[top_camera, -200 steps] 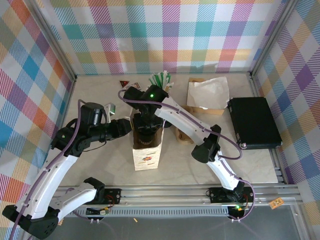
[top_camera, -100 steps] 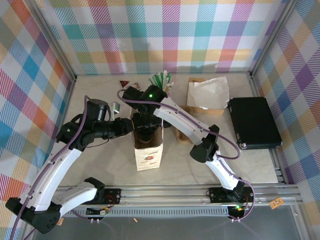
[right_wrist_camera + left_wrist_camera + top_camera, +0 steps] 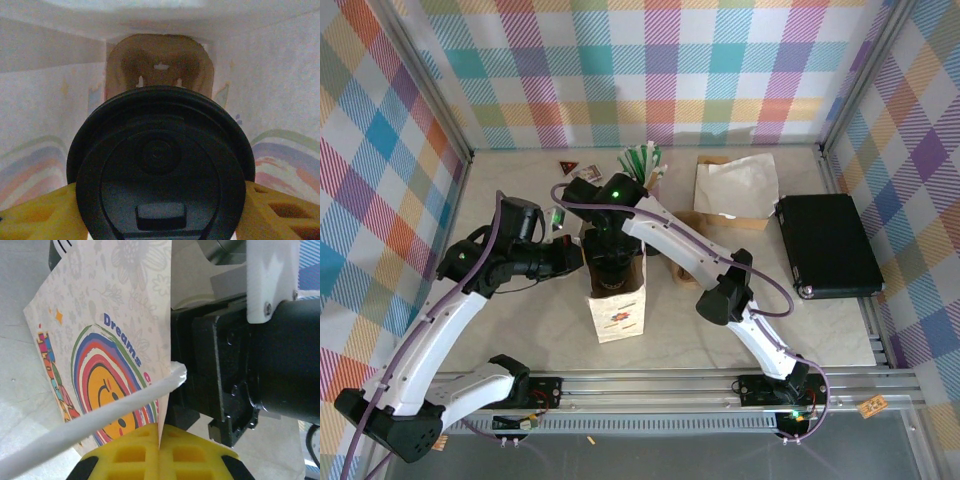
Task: Pack the takeout coffee
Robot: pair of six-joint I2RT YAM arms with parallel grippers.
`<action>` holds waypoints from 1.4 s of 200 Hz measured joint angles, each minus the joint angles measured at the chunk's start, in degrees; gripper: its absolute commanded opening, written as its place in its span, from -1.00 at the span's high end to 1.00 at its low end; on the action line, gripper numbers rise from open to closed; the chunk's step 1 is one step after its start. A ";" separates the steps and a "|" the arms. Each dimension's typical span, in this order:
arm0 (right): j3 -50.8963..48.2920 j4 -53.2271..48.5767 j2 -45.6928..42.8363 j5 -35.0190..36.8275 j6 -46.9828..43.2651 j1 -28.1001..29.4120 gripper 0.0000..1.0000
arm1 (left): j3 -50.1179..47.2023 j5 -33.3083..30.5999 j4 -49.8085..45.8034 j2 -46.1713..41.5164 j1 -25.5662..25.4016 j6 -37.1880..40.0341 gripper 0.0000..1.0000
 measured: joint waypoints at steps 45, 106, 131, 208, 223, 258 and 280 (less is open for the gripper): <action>-2.34 0.00 -1.73 0.37 -0.02 1.79 -0.02 | -0.66 2.82 -0.13 -4.76 0.11 0.33 1.00; -4.81 -0.02 -4.42 0.96 -0.09 3.37 -0.03 | -8.50 6.40 2.51 -7.15 0.17 -1.22 1.00; -5.22 0.00 -4.42 0.70 -0.26 3.43 -0.03 | -10.75 6.25 4.70 -9.86 0.17 -2.16 1.00; -5.05 0.00 -3.80 0.59 -3.28 3.58 -0.03 | -11.39 5.33 5.16 -10.36 0.15 -2.89 1.00; -5.05 0.00 -3.50 0.74 -3.72 3.56 -0.03 | -11.04 5.09 4.83 -10.19 0.15 -2.84 1.00; -4.83 0.00 -2.82 1.07 -4.85 3.58 -0.03 | -9.14 4.15 2.45 -9.62 0.15 -1.73 1.00; -4.76 0.00 -2.40 1.31 -5.01 3.56 -0.03 | -8.26 3.19 0.50 -9.66 0.15 -0.42 1.00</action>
